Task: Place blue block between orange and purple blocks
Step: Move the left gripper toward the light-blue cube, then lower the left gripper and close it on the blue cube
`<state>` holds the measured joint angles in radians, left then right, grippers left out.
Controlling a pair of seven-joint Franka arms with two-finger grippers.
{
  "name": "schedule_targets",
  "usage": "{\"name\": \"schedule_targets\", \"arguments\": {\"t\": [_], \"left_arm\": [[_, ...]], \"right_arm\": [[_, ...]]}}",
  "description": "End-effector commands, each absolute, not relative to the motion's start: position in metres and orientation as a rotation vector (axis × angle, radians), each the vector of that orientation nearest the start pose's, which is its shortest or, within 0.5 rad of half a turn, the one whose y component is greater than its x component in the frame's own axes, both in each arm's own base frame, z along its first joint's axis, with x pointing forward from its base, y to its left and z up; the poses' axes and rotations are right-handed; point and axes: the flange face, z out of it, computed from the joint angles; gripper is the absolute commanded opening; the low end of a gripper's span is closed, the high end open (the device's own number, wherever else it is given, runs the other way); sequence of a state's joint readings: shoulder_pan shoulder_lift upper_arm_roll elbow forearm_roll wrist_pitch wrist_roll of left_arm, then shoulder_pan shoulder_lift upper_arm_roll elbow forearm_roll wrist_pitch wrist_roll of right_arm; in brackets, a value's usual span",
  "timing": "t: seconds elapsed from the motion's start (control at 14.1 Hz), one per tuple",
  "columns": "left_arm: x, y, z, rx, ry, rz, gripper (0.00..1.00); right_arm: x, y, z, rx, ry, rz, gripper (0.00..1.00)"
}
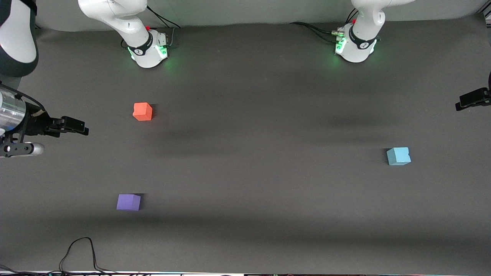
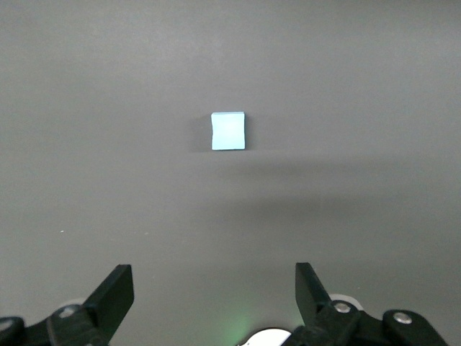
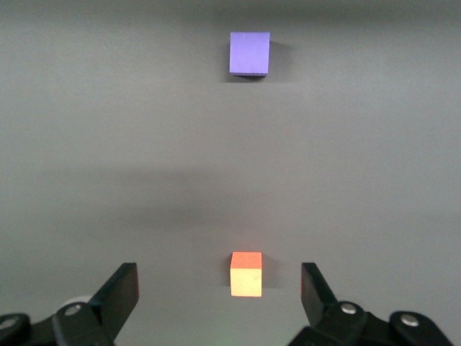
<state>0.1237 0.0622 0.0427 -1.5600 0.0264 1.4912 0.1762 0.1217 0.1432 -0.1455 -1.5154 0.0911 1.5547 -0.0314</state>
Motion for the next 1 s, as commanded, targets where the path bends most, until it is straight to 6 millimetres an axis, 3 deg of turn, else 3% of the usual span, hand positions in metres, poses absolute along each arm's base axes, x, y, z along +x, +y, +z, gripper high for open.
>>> {"name": "schedule_targets", "arguments": {"t": [0.0,0.28,0.57,0.92], "left_arm": [[0.546,0.087,0.564,-3.102,0.056,0.178,1.00],[0.545,0.086,0.480,-3.102,0.075,0.130,1.00],[0.543,0.084,0.372,-3.099,0.095,0.049,1.00],[0.544,0.082,0.290,-3.107,0.105,0.112,1.00]], "right_arm": [[0.564,-0.001,0.587,-3.073,-0.035,0.140,1.00],[0.515,-0.003,0.593,-3.060,-0.041,0.070,1.00],[0.524,-0.006,0.607,-3.066,-0.044,0.024,1.00],[0.536,-0.008,0.607,-3.070,-0.034,0.023,1.00]]}}
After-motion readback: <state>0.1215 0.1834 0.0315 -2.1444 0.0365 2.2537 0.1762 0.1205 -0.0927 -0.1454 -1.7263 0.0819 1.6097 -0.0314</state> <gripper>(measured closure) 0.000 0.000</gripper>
